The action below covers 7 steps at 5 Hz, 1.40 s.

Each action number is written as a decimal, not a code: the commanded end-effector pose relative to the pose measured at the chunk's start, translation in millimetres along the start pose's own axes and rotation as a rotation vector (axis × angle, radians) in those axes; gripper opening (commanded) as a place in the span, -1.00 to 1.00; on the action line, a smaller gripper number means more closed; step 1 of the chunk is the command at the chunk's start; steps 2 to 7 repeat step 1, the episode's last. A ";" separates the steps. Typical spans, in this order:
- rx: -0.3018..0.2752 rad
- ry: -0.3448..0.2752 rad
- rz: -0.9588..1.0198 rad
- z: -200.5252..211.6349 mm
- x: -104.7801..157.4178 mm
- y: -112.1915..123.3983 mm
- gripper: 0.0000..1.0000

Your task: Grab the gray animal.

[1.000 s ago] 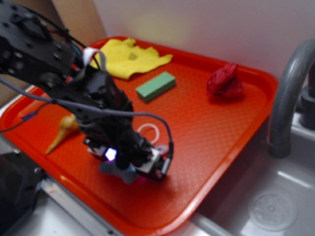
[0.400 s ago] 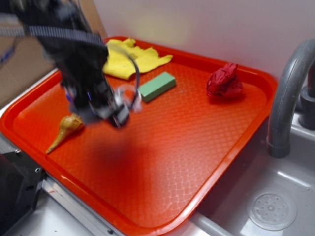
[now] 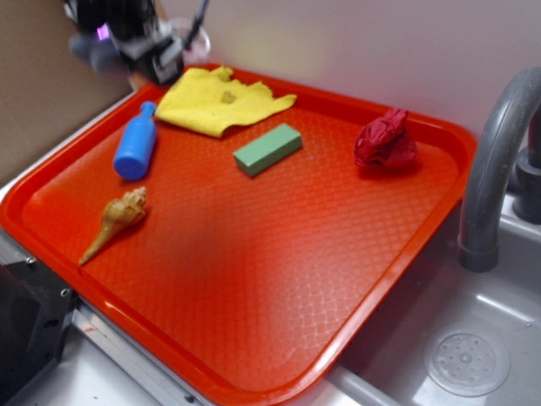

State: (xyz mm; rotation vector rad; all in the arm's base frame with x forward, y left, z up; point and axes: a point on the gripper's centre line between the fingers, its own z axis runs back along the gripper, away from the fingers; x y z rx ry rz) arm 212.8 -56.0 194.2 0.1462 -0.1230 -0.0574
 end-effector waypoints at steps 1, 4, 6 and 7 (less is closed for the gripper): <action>-0.025 -0.026 0.060 25.7 7.7 -2.6 -1.00; -0.025 -0.026 0.060 25.7 7.7 -2.6 -1.00; -0.025 -0.026 0.060 25.7 7.7 -2.6 -1.00; -0.025 -0.026 0.060 25.7 7.7 -2.6 -1.00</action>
